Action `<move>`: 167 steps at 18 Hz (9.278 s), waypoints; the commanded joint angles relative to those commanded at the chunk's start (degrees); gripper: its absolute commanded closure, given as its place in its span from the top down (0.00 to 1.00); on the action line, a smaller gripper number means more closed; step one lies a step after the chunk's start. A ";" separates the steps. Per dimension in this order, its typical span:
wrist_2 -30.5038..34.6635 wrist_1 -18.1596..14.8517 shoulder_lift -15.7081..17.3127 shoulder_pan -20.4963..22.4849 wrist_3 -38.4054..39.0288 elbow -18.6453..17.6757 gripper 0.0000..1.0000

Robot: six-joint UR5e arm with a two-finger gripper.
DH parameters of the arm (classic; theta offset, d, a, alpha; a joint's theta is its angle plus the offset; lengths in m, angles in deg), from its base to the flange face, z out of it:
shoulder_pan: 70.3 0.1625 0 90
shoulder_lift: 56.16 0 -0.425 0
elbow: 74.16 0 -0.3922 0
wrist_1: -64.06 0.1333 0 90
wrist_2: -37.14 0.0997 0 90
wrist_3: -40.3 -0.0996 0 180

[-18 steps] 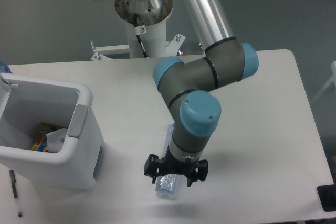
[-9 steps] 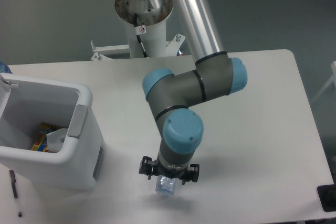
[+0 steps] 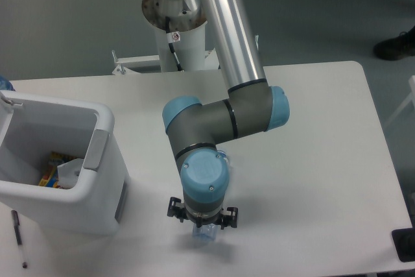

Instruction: Place the trash in the trash can

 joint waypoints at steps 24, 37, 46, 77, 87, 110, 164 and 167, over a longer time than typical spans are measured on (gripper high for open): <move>11.52 3.60 -4.13 -3.69 5.89 0.35 0.56; 8.54 3.52 -2.29 -3.34 5.80 0.44 0.48; -3.23 5.53 1.22 0.26 6.24 1.67 0.48; -49.91 19.95 17.22 8.00 13.01 10.90 0.48; -52.81 19.86 20.82 3.08 15.91 8.80 0.48; -49.39 21.18 23.81 -4.92 7.29 -5.19 1.00; 2.55 5.89 14.06 13.19 -31.73 -6.15 1.00; 3.26 6.24 14.06 12.92 -31.82 -6.94 1.00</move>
